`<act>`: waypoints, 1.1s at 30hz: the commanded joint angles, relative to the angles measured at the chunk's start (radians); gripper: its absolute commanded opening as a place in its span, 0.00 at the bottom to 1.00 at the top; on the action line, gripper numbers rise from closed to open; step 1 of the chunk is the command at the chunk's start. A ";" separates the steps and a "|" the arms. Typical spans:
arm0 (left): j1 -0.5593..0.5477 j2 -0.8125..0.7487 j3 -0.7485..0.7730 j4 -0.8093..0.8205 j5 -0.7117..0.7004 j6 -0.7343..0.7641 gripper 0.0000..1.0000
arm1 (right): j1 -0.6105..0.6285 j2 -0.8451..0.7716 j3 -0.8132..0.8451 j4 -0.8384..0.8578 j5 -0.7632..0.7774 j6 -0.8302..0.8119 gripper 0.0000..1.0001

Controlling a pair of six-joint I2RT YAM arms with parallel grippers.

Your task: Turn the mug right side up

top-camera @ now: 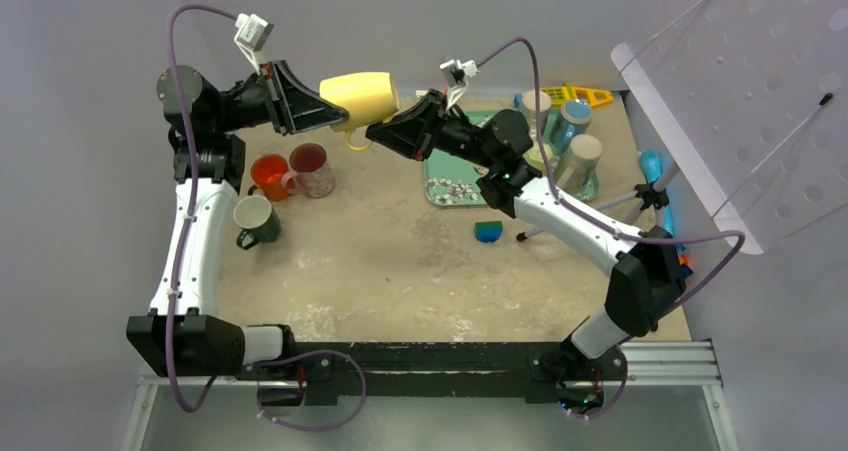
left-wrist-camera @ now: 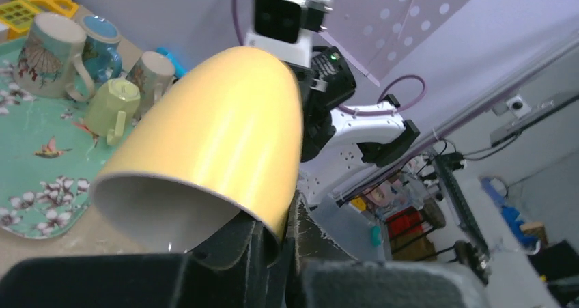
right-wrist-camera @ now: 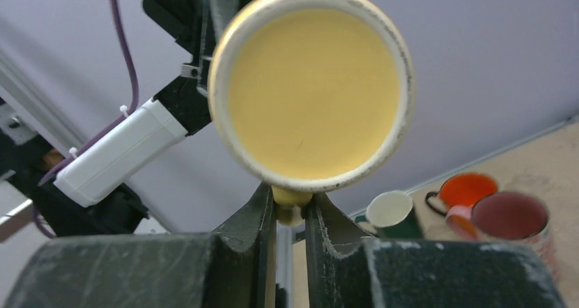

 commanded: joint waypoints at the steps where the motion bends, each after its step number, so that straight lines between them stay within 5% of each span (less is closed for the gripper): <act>1: -0.019 0.005 -0.001 0.136 0.022 -0.052 0.00 | 0.022 0.019 0.074 0.058 -0.046 0.021 0.00; 3: -0.020 0.012 0.064 -0.220 -0.029 0.204 0.00 | -0.001 0.015 0.074 -0.071 -0.024 -0.036 0.24; 5: -0.029 0.051 0.223 -0.869 -0.240 0.633 0.00 | -0.024 -0.012 0.067 -0.263 0.060 -0.141 0.53; 7: -0.076 0.091 0.321 -1.091 -0.491 0.894 0.00 | -0.031 -0.053 0.055 -0.456 0.236 -0.272 0.80; 8: -0.093 0.106 0.329 -1.125 -0.601 0.968 0.00 | -0.031 -0.074 0.050 -0.532 0.335 -0.331 0.85; 12: -0.197 0.223 0.390 -1.274 -0.912 1.212 0.00 | -0.044 -0.116 0.043 -0.798 0.766 -0.489 0.90; 17: -0.352 0.415 0.448 -1.385 -1.187 1.359 0.00 | -0.112 -0.041 0.059 -1.003 1.179 -0.481 0.94; 24: -0.440 0.616 0.469 -1.311 -1.455 1.445 0.00 | -0.192 0.065 -0.009 -0.987 1.321 -0.299 0.99; 33: -0.438 0.835 0.577 -1.347 -1.433 1.467 0.00 | -0.214 0.156 -0.019 -1.023 1.351 -0.139 0.92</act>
